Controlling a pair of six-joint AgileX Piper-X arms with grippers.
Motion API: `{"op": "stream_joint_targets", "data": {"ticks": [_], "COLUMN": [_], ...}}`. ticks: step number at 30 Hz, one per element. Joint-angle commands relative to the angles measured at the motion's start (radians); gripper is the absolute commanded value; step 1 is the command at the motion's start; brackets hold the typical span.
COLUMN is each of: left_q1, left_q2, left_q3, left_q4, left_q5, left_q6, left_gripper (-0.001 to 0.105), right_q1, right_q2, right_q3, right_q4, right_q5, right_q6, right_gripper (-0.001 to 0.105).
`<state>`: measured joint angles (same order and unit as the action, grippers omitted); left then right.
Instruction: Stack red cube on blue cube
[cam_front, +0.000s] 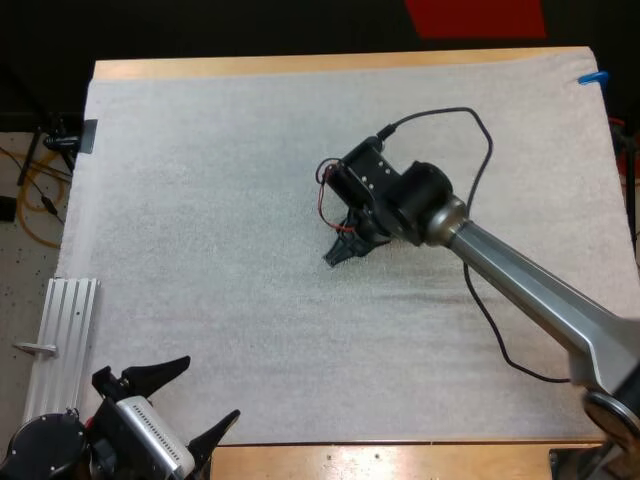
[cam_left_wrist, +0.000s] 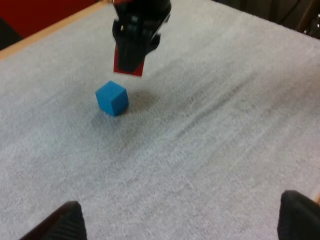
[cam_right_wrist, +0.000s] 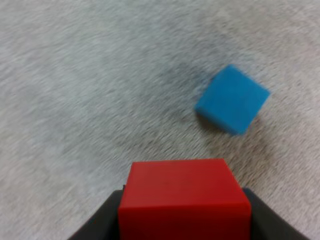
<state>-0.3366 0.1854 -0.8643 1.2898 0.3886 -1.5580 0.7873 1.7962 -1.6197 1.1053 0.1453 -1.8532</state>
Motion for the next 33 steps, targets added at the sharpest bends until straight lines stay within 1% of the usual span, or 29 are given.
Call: {"op": "stream_joint_targets", "data": {"ticks": [1,5,7,10,15,19,26,31,33], "left_q1": [-0.002,-0.002,-0.002,-0.002,-0.002,-0.002,-0.002,-0.002,-0.002], "left_q2": [0.01,0.049,0.066,0.093,0.107,0.107,0.107,0.107,0.107], "left_q3": [-0.004,-0.004,-0.004,-0.004,-0.004,-0.004,-0.004,-0.004,-0.004], "left_q4": [-0.025,-0.025,-0.029,-0.039,-0.039,-0.039,-0.036,-0.036,-0.036], "left_q5": [-0.011,-0.011,-0.011,-0.011,-0.011,-0.004,0.012,0.012,0.012], "left_q6": [-0.017,-0.016,-0.016,-0.016,-0.016,-0.016,-0.016,-0.014,-0.014], "left_gripper": [0.075,0.075,0.075,0.075,0.075,0.075,0.075,0.075,0.075], "right_q1": [-0.012,-0.041,-0.052,-0.067,-0.086,-0.086,-0.109,-0.14,-0.155], "right_q2": [0.02,0.101,0.134,0.191,0.255,0.268,0.287,0.297,0.297], "right_q3": [-0.025,-0.088,-0.114,-0.162,-0.214,-0.215,-0.215,-0.215,-0.215], "right_q4": [0.014,0.014,0.014,0.014,0.014,0.003,-0.029,-0.03,-0.03], "right_q5": [0.013,0.037,0.036,0.036,0.031,0.033,0.029,-0.005,-0.04], "right_q6": [-0.008,-0.003,0.023,0.077,0.225,0.288,0.437,0.443,0.453], "right_gripper": [0.031,0.031,0.031,0.031,0.031,0.031,0.031,0.031,0.031]}}
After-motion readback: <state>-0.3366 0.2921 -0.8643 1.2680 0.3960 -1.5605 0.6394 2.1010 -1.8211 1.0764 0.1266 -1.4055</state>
